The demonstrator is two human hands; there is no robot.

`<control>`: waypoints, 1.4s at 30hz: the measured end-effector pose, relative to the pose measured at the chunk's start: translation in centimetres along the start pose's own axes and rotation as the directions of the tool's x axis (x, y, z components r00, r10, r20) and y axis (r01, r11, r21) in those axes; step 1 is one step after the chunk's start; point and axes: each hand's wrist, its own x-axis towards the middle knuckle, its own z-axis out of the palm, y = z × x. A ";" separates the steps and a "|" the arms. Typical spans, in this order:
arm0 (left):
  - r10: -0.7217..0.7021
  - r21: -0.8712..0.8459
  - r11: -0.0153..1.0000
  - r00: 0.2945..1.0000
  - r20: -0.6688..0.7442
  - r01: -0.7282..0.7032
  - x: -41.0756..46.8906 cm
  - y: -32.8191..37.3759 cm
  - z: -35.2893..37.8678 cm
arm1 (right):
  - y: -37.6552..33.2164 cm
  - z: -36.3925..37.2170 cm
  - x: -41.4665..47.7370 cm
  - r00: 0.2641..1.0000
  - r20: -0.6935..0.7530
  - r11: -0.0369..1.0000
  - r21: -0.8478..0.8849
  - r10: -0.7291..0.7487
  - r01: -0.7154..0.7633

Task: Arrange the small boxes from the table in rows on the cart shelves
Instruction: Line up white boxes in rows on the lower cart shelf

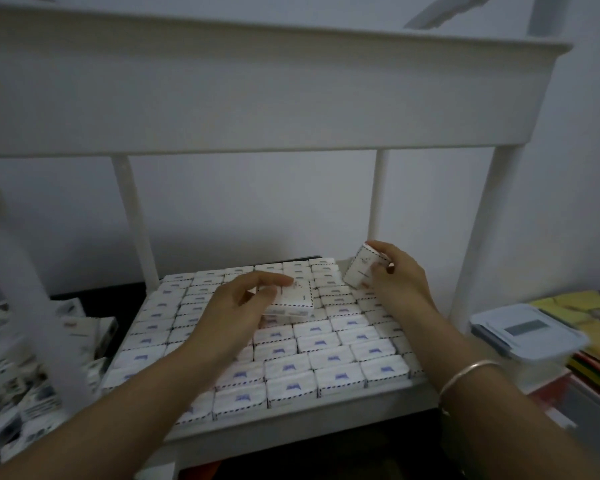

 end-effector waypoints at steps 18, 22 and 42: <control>0.026 0.000 1.000 0.999 0.036 -0.026 5.3 0.5 2.9 | 0.1 -0.1 -0.1 0.988 -0.112 0.946 0.318 0.103 -0.062; 0.093 0.046 0.994 0.990 0.105 -0.099 7.0 0.8 3.5 | 0.1 -0.4 -0.2 0.984 -0.132 0.957 0.277 0.123 -0.083; 0.266 0.336 0.897 0.958 0.111 -0.288 12.3 1.8 7.8 | -0.5 0.3 -0.4 1.000 0.004 0.997 -0.070 0.028 -0.028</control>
